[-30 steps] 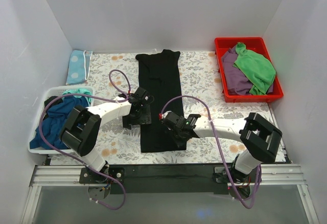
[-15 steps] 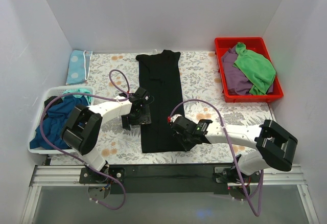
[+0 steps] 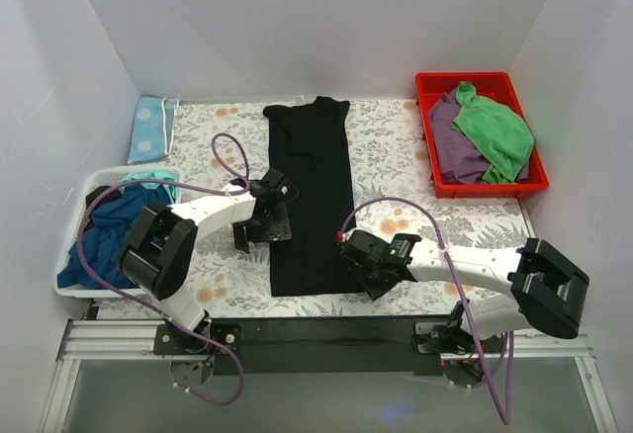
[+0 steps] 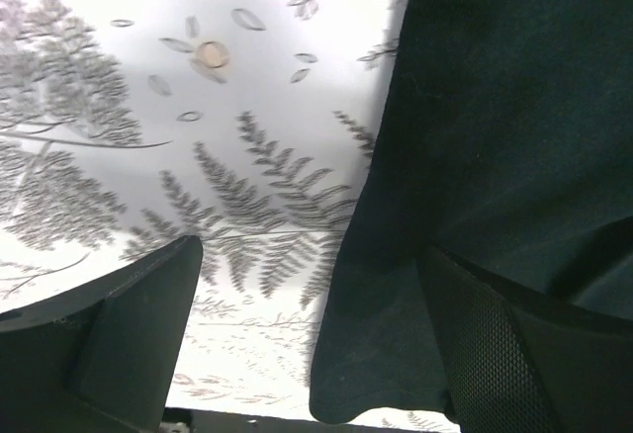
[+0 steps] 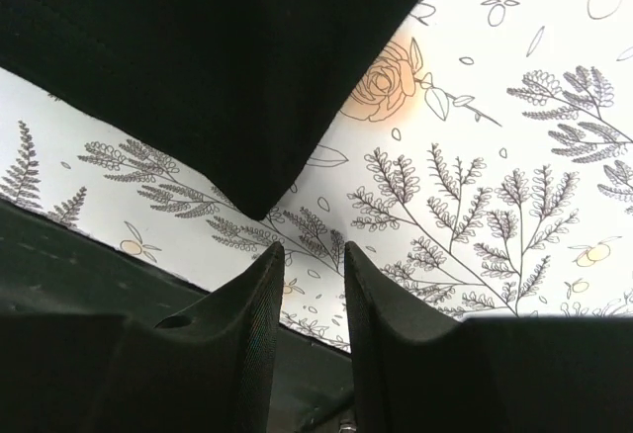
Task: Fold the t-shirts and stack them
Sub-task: Grab the bottom of the folded rectangular tshirt with both arms
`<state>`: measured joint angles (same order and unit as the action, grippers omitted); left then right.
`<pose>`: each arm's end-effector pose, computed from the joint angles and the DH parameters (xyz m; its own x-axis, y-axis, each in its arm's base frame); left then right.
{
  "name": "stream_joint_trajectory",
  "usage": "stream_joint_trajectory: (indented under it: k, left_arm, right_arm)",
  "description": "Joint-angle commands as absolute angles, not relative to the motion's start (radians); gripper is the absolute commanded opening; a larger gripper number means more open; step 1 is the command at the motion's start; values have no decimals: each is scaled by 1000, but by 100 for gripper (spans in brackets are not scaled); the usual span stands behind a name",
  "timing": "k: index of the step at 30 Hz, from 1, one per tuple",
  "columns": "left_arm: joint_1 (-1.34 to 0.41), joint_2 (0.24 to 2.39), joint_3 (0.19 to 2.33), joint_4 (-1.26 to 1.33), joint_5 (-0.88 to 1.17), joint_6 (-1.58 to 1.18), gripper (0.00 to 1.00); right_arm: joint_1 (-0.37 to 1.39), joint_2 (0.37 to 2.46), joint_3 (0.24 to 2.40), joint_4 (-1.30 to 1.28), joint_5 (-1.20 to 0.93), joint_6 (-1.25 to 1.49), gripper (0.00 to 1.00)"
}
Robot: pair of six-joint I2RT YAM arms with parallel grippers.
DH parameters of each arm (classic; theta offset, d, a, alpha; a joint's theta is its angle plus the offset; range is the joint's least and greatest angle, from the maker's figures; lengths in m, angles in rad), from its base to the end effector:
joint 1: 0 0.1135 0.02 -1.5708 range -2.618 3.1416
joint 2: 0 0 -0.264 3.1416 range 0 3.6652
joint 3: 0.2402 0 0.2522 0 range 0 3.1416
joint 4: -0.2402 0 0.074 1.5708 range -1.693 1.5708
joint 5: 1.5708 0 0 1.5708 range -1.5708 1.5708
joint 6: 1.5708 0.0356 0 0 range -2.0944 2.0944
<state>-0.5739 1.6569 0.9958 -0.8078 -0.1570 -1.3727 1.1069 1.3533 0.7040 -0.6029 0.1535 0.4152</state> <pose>0.2415 -0.1495 0.1649 -0.6771 -0.7154 -0.1725 -0.7162 0.6945 -0.0691 0.1072 0.2020 0.1673 -0.7367 -0.5815 -0.3452 -0.6177 0.7864 -0.0065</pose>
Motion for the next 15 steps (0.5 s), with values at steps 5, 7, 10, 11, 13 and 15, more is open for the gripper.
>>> stream_joint_trajectory:
  k: [5, 7, 10, 11, 13, 15]
  left_arm:
    - [-575, 1413, 1051, -894, -180, -1390, 89]
    - [-574, 1356, 1033, -899, -155, -1405, 89]
    - [-577, 1304, 951, -884, -85, -1440, 89]
    - [-575, 1295, 930, -876, -48, -1448, 89]
    - [-575, 1269, 873, -870, -14, -1453, 89]
    - [-577, 1255, 839, -870, 39, -1448, 87]
  right_arm:
    - [1112, 1313, 830, -658, 202, 440, 37]
    - [1112, 1316, 868, -658, 218, 439, 38]
    - [1112, 1345, 897, -644, 219, 426, 41]
    - [1112, 1365, 908, -638, 213, 423, 44]
    - [1111, 1381, 920, -618, 209, 419, 47]
    - [1105, 1393, 930, -603, 196, 417, 49]
